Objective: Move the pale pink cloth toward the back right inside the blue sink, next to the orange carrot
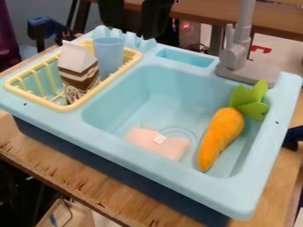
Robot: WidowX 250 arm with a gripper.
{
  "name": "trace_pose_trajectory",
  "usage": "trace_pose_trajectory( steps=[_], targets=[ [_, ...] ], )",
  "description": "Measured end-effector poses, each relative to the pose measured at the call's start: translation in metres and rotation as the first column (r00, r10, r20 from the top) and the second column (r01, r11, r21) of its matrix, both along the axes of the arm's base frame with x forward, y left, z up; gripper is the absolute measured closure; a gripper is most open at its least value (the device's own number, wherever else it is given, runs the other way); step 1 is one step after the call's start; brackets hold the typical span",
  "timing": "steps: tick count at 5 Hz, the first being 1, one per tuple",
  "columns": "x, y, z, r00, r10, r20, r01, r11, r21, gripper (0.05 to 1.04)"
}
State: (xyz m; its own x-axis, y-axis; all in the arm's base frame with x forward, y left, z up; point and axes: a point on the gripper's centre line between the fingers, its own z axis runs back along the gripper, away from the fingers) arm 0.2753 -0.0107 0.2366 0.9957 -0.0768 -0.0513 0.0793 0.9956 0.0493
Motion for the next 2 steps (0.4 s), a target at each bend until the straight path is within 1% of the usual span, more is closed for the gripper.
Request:
trace_pose_trajectory(
  steps=[1,2],
  targets=[
    [0.0,-0.001,-0.011,0.999,-0.003,-0.037,0.003,1.0,0.001,0.083],
    [-0.006,-0.003,-0.032,0.998,-0.044,-0.044,0.043,0.999,-0.027,0.083]
  ],
)
